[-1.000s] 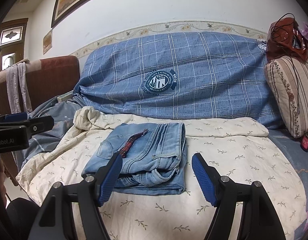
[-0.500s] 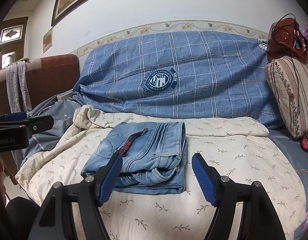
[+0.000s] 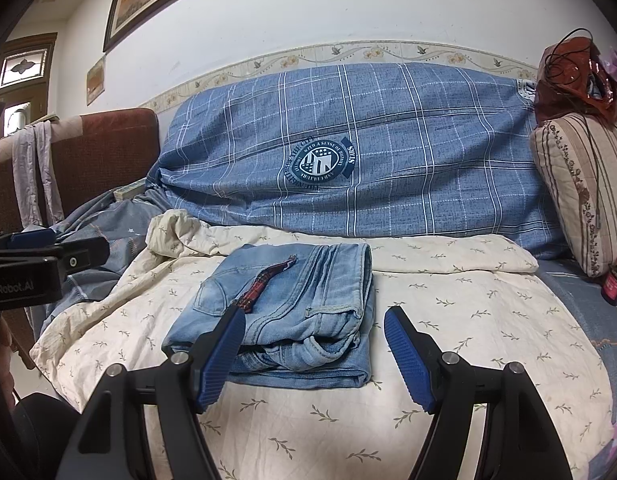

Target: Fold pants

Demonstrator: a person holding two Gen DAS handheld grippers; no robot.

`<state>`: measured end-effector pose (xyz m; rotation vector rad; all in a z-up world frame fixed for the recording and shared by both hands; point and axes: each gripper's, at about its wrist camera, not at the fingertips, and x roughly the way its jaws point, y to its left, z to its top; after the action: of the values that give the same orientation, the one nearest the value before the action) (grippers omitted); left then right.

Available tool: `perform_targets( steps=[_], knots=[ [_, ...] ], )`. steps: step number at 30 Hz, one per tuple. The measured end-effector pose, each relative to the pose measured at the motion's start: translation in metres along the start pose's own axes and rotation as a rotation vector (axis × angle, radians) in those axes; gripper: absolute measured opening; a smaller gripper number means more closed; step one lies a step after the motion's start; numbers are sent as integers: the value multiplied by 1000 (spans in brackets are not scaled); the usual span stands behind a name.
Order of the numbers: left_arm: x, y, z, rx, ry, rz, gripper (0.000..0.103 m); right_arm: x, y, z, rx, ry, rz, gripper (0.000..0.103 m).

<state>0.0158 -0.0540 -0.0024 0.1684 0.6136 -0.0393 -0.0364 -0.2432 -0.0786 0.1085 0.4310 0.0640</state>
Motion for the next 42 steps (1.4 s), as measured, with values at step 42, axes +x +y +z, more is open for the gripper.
perform_targets(
  steps=[42],
  knots=[
    [15, 9, -7, -23, 19, -7, 100, 7, 4, -1, -26, 15, -9, 75]
  ],
)
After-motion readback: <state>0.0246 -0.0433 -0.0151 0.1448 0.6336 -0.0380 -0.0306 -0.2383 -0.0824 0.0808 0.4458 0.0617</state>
